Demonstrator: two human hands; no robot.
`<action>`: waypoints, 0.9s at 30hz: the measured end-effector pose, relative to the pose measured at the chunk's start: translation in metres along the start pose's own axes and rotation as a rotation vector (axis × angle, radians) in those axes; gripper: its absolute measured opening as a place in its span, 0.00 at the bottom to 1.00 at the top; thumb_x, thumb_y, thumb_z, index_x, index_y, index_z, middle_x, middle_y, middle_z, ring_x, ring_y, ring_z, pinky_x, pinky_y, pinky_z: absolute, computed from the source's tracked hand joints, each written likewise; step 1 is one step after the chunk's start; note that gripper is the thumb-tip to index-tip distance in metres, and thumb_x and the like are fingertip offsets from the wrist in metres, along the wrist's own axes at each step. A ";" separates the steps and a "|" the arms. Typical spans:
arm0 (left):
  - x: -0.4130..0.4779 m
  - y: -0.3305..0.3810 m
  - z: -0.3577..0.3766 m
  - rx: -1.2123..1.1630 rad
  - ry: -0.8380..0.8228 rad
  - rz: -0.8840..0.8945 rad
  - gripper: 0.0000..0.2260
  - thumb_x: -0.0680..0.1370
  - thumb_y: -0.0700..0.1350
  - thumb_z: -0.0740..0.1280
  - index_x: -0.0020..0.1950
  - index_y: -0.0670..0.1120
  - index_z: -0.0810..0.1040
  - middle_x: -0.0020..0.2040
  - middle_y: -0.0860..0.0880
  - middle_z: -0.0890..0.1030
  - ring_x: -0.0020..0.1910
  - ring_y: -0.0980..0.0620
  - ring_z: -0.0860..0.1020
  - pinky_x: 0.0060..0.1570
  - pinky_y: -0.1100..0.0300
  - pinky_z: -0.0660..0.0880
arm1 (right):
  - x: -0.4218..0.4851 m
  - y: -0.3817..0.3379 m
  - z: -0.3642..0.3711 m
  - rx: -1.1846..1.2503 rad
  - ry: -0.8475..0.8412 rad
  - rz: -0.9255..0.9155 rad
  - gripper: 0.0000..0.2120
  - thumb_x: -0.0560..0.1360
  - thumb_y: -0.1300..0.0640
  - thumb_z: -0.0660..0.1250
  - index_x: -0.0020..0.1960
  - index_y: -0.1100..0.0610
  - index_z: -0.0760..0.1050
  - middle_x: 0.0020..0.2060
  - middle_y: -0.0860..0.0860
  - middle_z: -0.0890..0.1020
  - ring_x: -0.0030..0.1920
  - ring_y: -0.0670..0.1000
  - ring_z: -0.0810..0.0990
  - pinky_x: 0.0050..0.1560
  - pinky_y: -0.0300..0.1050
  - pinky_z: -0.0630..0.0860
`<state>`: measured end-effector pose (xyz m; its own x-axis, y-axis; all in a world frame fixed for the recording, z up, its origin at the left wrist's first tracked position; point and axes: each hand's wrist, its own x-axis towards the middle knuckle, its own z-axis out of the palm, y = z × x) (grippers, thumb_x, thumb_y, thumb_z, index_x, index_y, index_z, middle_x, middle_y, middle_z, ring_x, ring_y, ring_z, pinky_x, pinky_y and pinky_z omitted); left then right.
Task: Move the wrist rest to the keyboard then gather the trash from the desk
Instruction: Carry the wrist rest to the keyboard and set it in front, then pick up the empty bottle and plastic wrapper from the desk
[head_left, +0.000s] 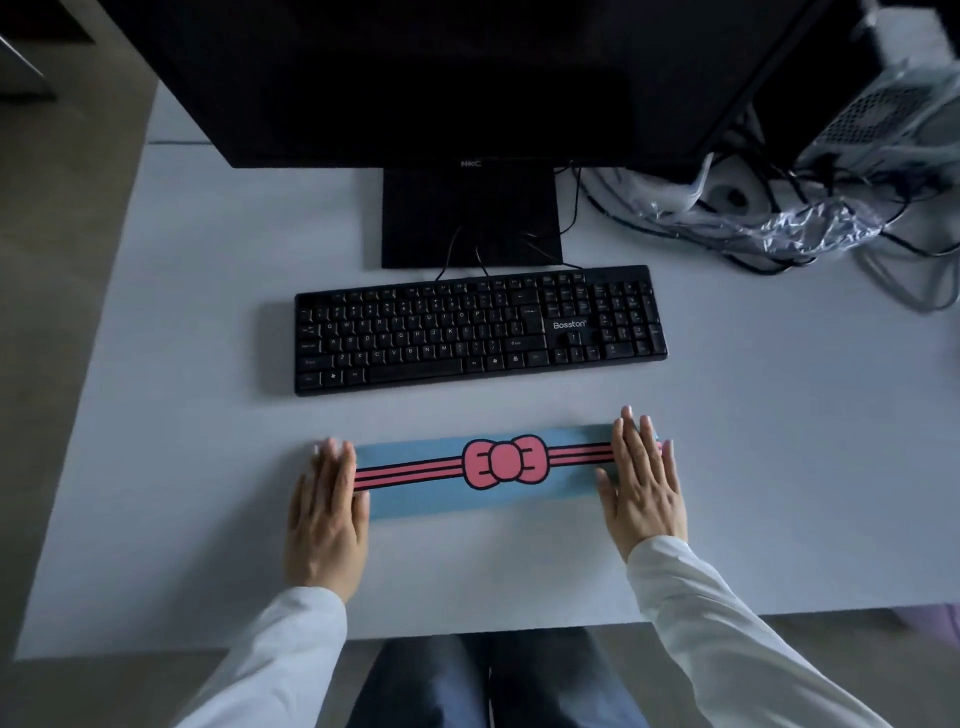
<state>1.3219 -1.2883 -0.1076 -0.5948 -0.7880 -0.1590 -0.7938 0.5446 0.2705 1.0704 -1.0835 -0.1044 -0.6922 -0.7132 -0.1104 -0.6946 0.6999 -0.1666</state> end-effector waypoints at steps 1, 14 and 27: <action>-0.002 -0.004 -0.002 -0.026 0.018 -0.047 0.27 0.80 0.54 0.42 0.71 0.40 0.63 0.71 0.38 0.69 0.72 0.45 0.62 0.72 0.61 0.50 | -0.002 0.000 -0.002 -0.003 -0.020 0.052 0.28 0.79 0.47 0.40 0.74 0.61 0.54 0.77 0.46 0.47 0.75 0.42 0.36 0.75 0.41 0.37; -0.004 0.065 -0.023 -0.404 0.199 -0.046 0.18 0.74 0.41 0.55 0.55 0.34 0.78 0.64 0.32 0.75 0.66 0.32 0.70 0.63 0.41 0.67 | -0.069 0.015 -0.053 0.378 0.119 0.577 0.22 0.78 0.54 0.55 0.71 0.57 0.64 0.73 0.53 0.66 0.75 0.53 0.59 0.75 0.46 0.51; -0.091 0.279 0.000 -0.657 -0.108 0.096 0.13 0.76 0.34 0.60 0.60 0.37 0.74 0.63 0.38 0.76 0.65 0.39 0.72 0.64 0.50 0.67 | -0.164 0.131 -0.101 0.948 0.396 0.917 0.14 0.75 0.56 0.62 0.59 0.59 0.75 0.51 0.49 0.74 0.52 0.52 0.79 0.52 0.37 0.68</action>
<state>1.1542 -1.0645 -0.0176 -0.6955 -0.6928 -0.1905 -0.5153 0.2963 0.8042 1.0735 -0.8710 -0.0092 -0.9460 0.1555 -0.2846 0.3238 0.5017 -0.8022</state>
